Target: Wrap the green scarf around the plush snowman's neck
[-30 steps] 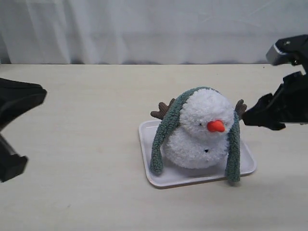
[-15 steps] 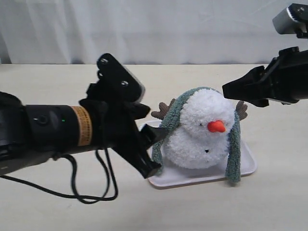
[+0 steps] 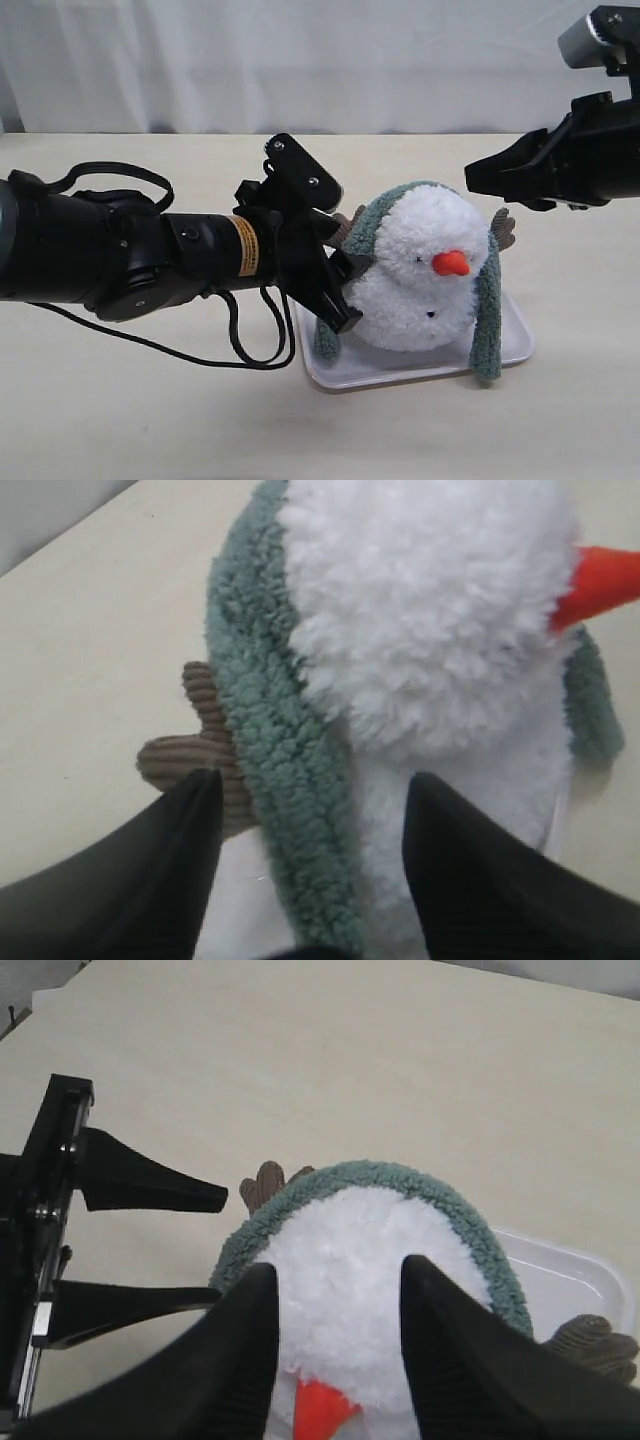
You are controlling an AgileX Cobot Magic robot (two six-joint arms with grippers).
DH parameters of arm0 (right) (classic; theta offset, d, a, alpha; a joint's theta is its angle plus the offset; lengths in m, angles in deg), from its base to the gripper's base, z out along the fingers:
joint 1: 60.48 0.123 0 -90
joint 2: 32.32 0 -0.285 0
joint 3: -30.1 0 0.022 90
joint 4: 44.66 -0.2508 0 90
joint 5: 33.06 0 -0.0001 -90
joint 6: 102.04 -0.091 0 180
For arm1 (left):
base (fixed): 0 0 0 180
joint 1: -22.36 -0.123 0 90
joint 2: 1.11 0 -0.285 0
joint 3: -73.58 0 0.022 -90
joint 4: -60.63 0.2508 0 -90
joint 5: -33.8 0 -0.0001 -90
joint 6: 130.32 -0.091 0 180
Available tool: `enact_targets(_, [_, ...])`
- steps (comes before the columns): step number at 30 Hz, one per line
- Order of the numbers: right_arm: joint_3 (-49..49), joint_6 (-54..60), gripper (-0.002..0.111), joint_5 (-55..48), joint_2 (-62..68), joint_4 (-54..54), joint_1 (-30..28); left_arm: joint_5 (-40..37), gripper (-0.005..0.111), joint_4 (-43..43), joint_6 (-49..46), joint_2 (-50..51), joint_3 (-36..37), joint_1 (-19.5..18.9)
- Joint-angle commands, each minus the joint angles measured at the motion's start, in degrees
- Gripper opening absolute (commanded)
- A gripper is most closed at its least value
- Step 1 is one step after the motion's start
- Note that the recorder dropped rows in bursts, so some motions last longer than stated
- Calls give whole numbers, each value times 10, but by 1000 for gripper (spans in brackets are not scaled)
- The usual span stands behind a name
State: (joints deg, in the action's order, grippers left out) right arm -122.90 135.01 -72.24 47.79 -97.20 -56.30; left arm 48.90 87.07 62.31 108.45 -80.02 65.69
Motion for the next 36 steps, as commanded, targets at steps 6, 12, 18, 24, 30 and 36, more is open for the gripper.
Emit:
enact_targets(6, [-4,37,37,-1,29,-36,0,26,52,0,-13,41,-3,-10])
enact_targets(12, [-4,37,37,-2,29,-36,0,38,25,-1,-11,49,-3,-10])
enact_targets(18, [-2,37,37,-3,29,-36,0,45,0,-4,-2,64,-3,-6])
enact_targets(24, [-5,37,37,-1,62,-36,0,12,0,-2,70,41,-3,-6])
enact_targets(30, [-10,41,37,16,69,-37,0,-49,0,-2,93,-2,-3,-6])
enact_targets(36, [-10,87,37,29,70,-87,0,-60,0,-2,150,-11,-3,14])
